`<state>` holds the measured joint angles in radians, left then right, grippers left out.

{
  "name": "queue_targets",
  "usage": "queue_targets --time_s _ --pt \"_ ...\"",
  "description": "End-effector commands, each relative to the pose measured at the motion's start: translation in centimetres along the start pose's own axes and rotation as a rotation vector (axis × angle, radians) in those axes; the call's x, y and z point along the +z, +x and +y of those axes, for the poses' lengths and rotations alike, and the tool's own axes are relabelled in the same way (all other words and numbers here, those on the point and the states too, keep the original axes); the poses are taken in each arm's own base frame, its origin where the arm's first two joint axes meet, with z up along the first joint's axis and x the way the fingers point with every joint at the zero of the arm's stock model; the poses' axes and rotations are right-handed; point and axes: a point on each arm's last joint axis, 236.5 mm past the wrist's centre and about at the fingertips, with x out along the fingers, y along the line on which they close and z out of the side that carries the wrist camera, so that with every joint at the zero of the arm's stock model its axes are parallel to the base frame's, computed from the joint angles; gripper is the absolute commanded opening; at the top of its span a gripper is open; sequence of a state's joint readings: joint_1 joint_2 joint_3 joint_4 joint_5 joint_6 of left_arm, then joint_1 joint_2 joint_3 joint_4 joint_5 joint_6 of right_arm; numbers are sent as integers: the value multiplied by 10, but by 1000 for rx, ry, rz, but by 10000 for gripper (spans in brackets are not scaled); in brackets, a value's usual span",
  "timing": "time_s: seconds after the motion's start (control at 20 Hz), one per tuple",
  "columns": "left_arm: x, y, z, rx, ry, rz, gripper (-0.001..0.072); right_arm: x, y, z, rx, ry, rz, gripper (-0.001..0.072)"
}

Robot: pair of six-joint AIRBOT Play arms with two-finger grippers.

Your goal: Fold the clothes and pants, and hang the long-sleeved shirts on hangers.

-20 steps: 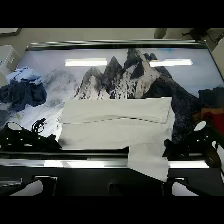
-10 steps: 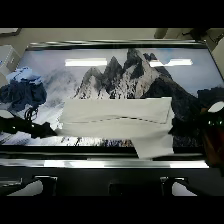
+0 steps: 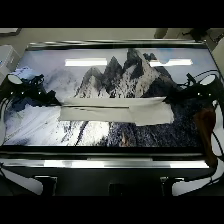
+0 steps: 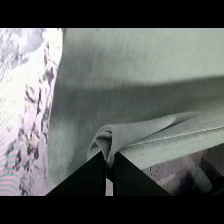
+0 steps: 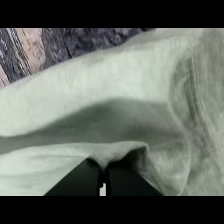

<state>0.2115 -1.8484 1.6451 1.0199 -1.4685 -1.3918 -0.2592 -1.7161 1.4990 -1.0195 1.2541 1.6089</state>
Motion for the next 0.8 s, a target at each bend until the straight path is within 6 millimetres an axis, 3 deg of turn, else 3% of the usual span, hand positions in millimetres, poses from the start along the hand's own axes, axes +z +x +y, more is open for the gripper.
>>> queue_targets --time_s 0.0,0.15,0.25,0.3,0.35,0.4,0.45,0.5,0.55,0.65,0.75 --pt "23 34 14 -6 -67 66 26 29 27 0 37 66 -48 49" --pt "17 61 30 -9 -144 126 25 28 44 -4 54 96 -22 50" --pt "17 66 27 -29 -153 131 33 24 52 3 74 94 -4 53" --pt "20 62 19 -59 -136 121 124 25 53 8 86 94 -9 57" --pt "25 54 11 -92 -118 101 390 28 49 14 108 99 -16 110" --pt "29 42 7 -110 -111 89 642 31 41 20 131 99 -18 222" --pt "31 24 7 -111 -97 81 704 35 27 22 141 80 -18 412" --pt "34 5 9 -113 -86 68 705 41 8 16 138 49 -24 560" --pt "36 -15 13 -111 -82 48 705 44 -10 2 127 55 -19 646" --pt "37 -58 28 -100 -140 0 705 37 -35 -44 91 120 33 708" --pt "32 -87 38 -99 -204 -40 705 17 -41 -93 18 181 117 717"
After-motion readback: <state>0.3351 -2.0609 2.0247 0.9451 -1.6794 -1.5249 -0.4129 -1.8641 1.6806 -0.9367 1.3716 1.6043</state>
